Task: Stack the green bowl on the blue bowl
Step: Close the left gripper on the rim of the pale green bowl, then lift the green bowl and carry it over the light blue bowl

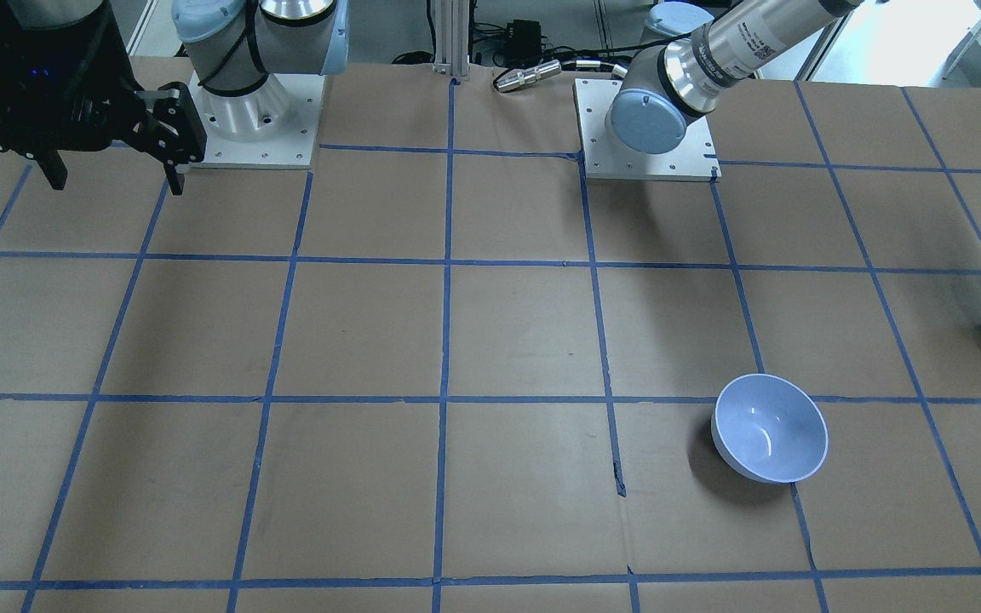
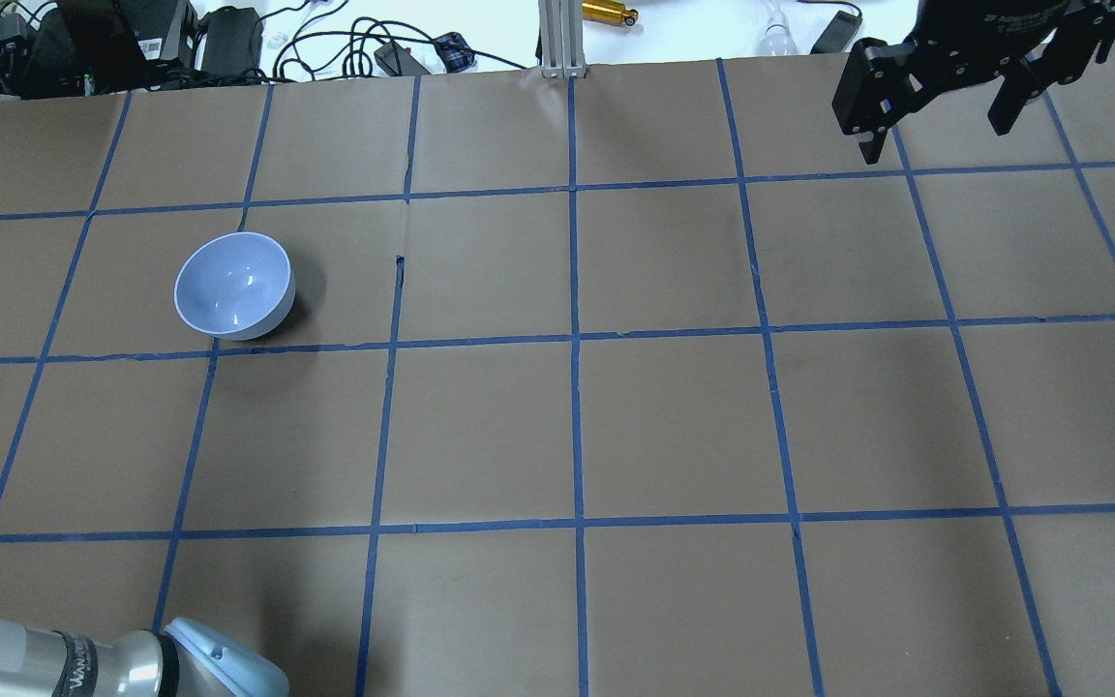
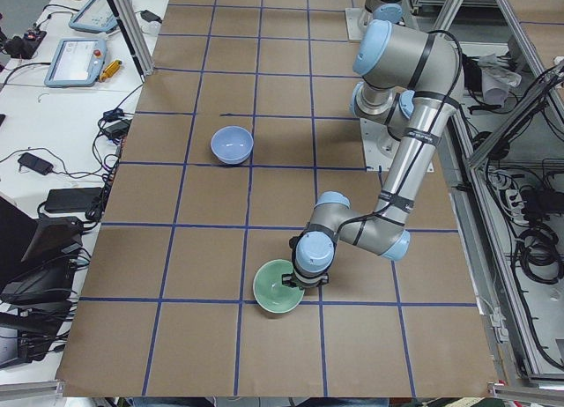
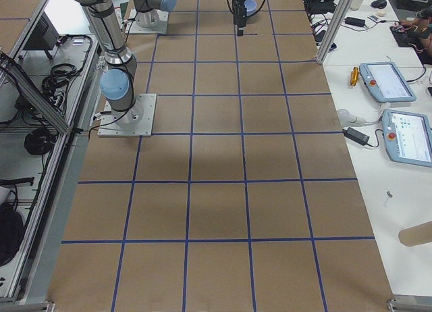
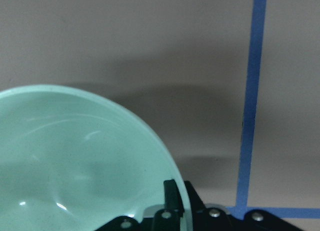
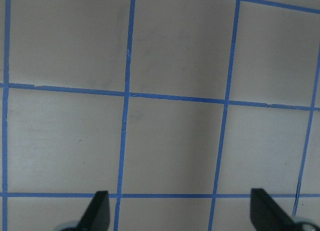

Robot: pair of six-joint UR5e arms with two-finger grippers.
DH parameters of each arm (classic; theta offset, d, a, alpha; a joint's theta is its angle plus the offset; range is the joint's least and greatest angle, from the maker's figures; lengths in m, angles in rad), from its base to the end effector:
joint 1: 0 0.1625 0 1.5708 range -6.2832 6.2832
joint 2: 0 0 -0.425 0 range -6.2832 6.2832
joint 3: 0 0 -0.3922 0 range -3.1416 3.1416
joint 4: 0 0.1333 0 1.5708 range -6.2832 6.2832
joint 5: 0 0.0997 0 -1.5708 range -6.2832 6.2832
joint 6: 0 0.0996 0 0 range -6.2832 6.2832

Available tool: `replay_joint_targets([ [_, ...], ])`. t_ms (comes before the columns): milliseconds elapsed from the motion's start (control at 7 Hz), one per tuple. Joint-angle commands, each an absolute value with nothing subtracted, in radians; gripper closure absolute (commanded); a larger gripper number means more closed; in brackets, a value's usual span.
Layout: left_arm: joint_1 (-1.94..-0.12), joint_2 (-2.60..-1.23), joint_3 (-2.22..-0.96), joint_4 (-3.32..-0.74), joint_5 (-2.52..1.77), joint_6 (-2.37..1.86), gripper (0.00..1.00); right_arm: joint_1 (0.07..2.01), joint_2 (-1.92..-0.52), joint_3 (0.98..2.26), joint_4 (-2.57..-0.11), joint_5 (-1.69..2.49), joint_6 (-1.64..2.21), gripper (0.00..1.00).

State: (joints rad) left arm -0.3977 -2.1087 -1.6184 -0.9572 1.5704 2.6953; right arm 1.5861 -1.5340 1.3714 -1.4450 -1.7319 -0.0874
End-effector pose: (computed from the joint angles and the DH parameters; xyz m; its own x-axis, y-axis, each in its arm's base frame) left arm 0.5449 -0.3735 0.2140 -0.0484 0.9987 -0.0125 0.9985 0.0487 0.0252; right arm 0.1251 -0.5041 0.5561 -0.9819 -0.0964 0.1629 -0.1014 0.9946 -0.0227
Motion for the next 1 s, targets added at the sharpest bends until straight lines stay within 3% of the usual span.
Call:
replay_joint_targets([
  [0,-0.397,-2.108,-1.617,-0.957,1.568,2.697,1.0,1.586,-1.534,1.371,-1.445,-1.732,-0.087,0.0],
  [857,-0.527,-1.946,-1.605,-1.075,1.488,2.678,1.0,1.586,-1.534,1.371,-1.445,-1.732,-0.087,0.0],
])
